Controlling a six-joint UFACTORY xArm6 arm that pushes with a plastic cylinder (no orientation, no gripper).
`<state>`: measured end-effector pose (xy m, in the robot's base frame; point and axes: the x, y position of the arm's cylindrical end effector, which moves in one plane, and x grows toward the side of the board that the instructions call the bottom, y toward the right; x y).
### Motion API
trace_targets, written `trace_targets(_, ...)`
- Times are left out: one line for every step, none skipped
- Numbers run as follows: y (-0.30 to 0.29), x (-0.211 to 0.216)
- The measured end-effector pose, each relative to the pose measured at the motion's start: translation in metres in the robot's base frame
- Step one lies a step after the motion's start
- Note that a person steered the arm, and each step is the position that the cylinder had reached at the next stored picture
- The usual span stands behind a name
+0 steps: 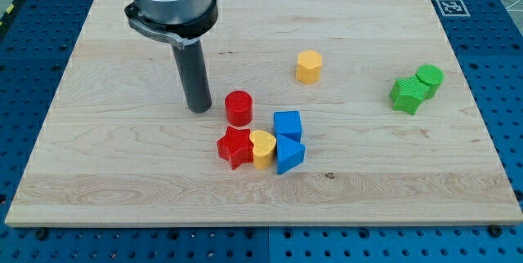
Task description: Move the red circle closer to the blue cube
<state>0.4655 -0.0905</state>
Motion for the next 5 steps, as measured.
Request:
trace_targets(0.007, 0.000)
trace_targets(0.021, 0.000)
trace_targets(0.032, 0.000)
trace_targets(0.054, 0.000)
trace_targets(0.059, 0.000)
